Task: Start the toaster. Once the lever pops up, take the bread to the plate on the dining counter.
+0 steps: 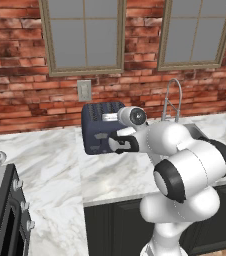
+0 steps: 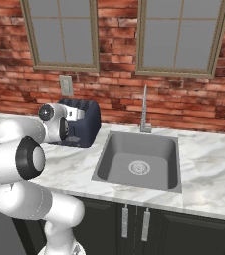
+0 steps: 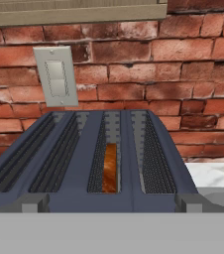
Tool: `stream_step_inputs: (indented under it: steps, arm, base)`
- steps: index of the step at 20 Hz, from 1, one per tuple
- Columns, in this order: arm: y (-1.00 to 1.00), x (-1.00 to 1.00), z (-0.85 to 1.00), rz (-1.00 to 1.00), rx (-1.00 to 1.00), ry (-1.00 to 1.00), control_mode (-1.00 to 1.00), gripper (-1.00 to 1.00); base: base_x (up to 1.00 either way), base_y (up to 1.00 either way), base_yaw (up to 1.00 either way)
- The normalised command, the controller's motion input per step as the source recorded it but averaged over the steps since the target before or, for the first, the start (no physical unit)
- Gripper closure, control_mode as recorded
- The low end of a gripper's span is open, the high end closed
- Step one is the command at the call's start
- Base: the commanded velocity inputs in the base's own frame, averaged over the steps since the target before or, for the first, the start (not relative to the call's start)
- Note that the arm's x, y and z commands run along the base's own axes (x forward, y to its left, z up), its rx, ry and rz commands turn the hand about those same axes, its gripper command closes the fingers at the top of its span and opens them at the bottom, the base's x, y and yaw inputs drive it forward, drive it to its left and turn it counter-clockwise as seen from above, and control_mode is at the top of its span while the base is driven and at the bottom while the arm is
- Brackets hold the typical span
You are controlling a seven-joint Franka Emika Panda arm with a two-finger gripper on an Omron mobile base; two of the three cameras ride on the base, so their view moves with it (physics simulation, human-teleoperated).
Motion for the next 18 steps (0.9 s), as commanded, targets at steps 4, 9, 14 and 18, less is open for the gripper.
stream_step_inputs:
  steps: [4,9,14,18]
  arm:
    - [0.00,0.00,0.00,0.00,0.00,0.00,-1.00,-1.00]
    - [0.00,0.00,0.00,0.00,0.00,0.00,-1.00,-1.00]
    - [0.00,0.00,0.00,0.00,0.00,0.00,-1.00,-1.00]
    - [0.00,0.00,0.00,0.00,0.00,0.00,-1.00,-1.00]
  base:
    - [0.00,0.00,0.00]
    - [0.00,0.00,0.00]
    - [0.00,0.00,0.00]
    - [0.00,0.00,0.00]
